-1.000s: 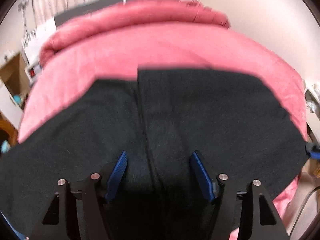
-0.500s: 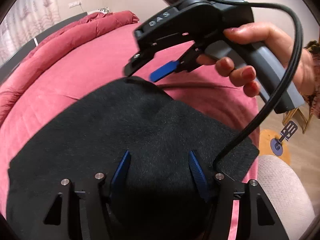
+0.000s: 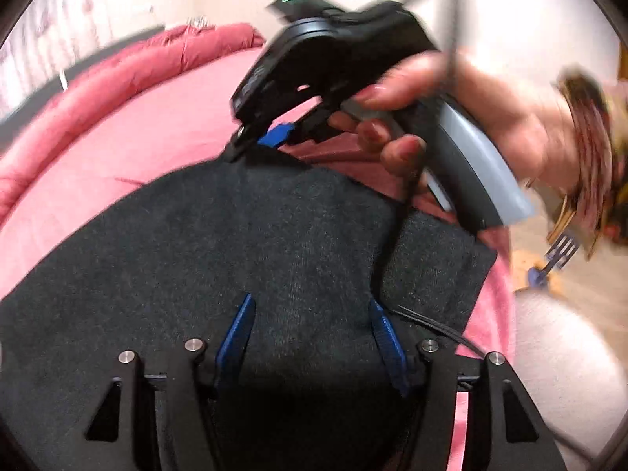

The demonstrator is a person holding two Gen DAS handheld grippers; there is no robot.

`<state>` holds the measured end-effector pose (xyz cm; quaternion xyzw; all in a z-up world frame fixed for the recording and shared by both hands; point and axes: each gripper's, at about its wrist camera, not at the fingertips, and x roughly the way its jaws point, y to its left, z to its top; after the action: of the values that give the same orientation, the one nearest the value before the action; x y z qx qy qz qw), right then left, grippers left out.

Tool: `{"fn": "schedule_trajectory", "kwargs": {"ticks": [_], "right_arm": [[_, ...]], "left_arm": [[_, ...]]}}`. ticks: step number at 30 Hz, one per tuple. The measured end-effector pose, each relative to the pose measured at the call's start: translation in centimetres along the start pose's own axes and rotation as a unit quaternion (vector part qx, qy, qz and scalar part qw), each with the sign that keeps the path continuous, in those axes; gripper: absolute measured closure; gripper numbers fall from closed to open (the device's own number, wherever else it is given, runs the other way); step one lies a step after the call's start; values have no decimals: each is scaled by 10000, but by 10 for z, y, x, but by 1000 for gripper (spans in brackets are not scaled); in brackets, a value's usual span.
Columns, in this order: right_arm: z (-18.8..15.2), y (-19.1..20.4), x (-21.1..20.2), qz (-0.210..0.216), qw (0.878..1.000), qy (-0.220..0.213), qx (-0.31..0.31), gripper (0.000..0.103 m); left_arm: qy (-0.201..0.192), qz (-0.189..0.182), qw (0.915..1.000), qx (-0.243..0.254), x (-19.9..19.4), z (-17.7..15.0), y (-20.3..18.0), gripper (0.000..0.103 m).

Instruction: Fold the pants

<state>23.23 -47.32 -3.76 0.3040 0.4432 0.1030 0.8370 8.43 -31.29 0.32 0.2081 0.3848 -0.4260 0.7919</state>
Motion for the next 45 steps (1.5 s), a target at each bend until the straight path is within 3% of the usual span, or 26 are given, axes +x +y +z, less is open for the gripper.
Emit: {"fn": "schedule_trajectory", "kwargs": {"ticks": [1, 3, 6, 8, 12, 15, 19, 20, 23, 25, 28, 32, 34, 37, 39, 42, 45], "right_arm": [[-2, 0, -7, 24, 10000, -88, 12, 81], [-11, 1, -34, -160, 9995, -265, -15, 66], [-36, -5, -75, -387, 9988, -314, -25, 66], [-63, -19, -99, -185, 9996, -96, 177, 66], [-101, -31, -116, 73, 9989, 356, 292, 66], [-124, -19, -115, 176, 9979, 612, -88, 66], [-134, -22, -103, 496, 9962, 710, 116, 67], [-136, -20, -97, 525, 9958, 737, 108, 79], [-144, -5, -90, 74, 9950, 957, -259, 84], [-149, -12, -95, 170, 9948, 997, 103, 85], [-165, -20, -102, 143, 9944, 988, 333, 86], [-177, -25, -100, 180, 9924, 986, 719, 87], [-173, -27, -110, 360, 9938, 661, 821, 87], [-166, -26, -127, 444, 9946, 207, 916, 77], [-161, -24, -138, 179, 9955, -173, 914, 70], [-150, -10, -153, -66, 9952, -710, 674, 70], [-142, 12, -145, -282, 9954, -810, 415, 68]], "left_arm": [[29, -193, 9995, -247, -4, 7, 9, 44], [-9, -338, 9973, -646, -12, 23, 33, 44], [-193, -329, 9923, -1182, -15, 52, 65, 42], [-242, -230, 9922, -1197, -7, 72, 77, 42], [86, -60, 9938, -1104, 28, 104, 87, 42], [389, 200, 9938, -1024, 52, 107, 87, 42], [439, 477, 9899, -1258, 77, 108, 98, 39], [525, 443, 9872, -1438, 82, 107, 107, 39], [620, 516, 9871, -1380, 93, 109, 112, 39], [558, 893, 9883, -1101, 95, 112, 105, 39], [487, 1193, 9830, -1306, 107, 112, 114, 43], [441, 1620, 9818, -884, 118, 112, 102, 42], [408, 1458, 9847, -867, 108, 110, 106, 42], [53, 933, 9848, -1467, 68, 96, 126, 42], [-194, 1032, 9774, -1832, 37, 77, 142, 37], [-537, 1259, 9578, -2527, -15, 27, 171, 24], [-565, 1433, 9387, -3084, -51, -23, 194, 21]]}}
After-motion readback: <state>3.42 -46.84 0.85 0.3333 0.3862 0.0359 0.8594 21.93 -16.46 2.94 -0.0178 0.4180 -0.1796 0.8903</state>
